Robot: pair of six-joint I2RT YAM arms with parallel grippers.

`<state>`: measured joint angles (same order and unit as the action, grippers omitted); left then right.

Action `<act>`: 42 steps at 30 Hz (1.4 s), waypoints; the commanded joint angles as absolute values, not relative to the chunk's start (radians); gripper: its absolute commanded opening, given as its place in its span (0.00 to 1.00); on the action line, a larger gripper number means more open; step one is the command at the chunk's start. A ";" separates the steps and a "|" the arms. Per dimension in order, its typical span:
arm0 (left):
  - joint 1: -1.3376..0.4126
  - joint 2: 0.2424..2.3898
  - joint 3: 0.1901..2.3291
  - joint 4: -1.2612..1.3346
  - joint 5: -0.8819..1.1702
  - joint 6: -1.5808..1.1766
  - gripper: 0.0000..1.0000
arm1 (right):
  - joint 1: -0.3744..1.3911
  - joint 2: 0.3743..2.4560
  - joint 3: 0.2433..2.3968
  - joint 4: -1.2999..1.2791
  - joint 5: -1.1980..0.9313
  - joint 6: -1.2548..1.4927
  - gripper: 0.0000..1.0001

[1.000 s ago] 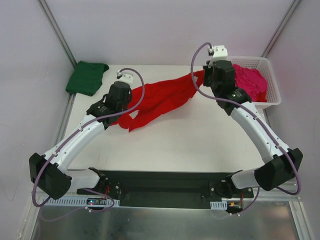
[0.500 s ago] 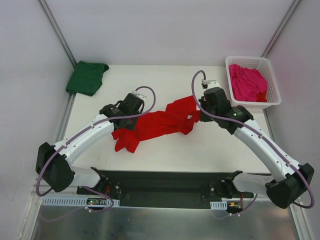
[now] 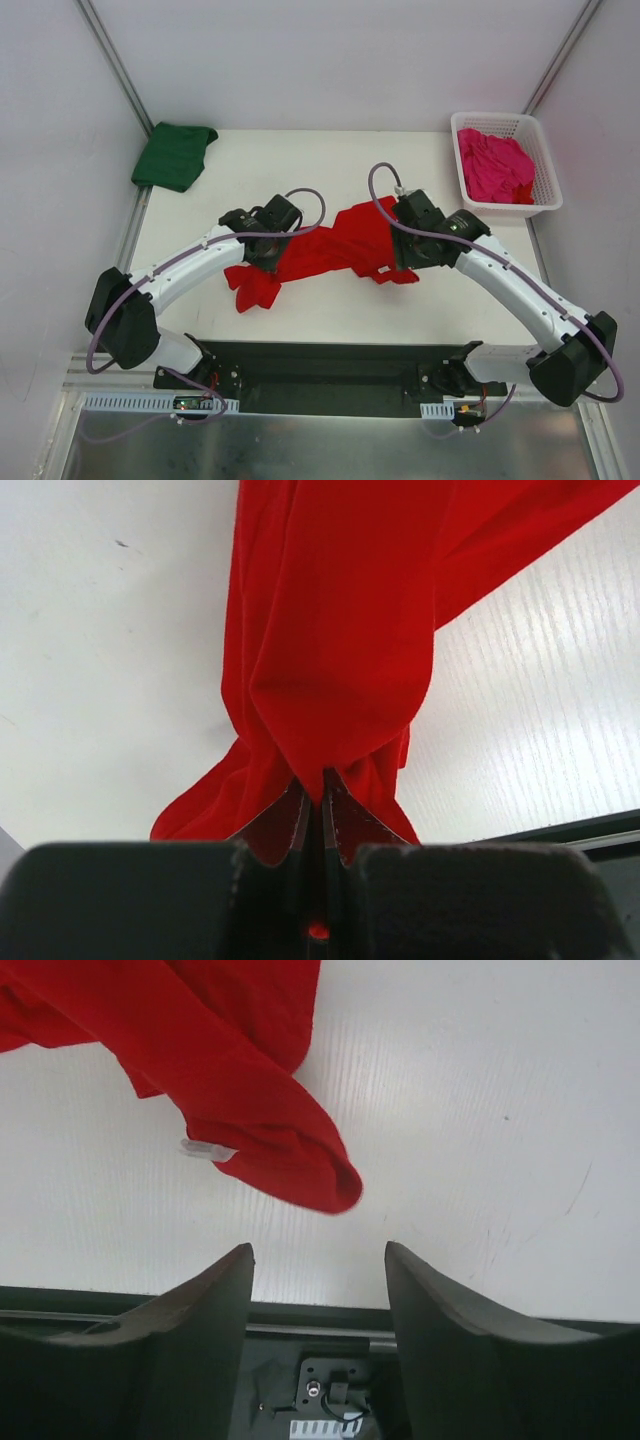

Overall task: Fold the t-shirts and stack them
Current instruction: Move the tshirt to the center of the board

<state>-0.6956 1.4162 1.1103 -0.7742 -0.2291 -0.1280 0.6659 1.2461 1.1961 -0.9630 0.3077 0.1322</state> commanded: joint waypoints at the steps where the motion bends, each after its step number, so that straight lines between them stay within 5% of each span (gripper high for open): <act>1: -0.718 1.439 1.137 -0.815 -0.181 -0.140 0.00 | 0.690 1.255 1.198 -1.075 0.377 0.170 0.65; 2: -0.722 1.446 1.138 -0.816 -0.178 -0.138 0.00 | 0.692 1.253 1.201 -1.080 0.385 0.175 0.75; 4: -0.729 1.454 1.138 -0.819 -0.173 -0.138 0.00 | 0.690 1.252 1.204 -1.077 0.409 0.179 0.79; 14: -0.741 1.460 1.138 -0.821 -0.163 -0.146 0.00 | 0.666 1.328 1.131 -0.772 0.482 0.144 0.81; 32: -0.741 1.431 1.117 -0.810 -0.167 -0.163 0.00 | 0.161 1.624 1.235 -0.318 -0.372 0.072 0.78; 42: -0.741 1.407 1.111 -0.793 -0.167 -0.173 0.00 | 0.141 1.887 1.451 -0.310 -0.416 0.081 0.76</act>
<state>-0.7280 1.4578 1.1099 -0.7914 -0.1829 -0.1474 0.1474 1.8408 1.3605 -0.3244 -0.3721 0.0830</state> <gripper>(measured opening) 0.011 0.758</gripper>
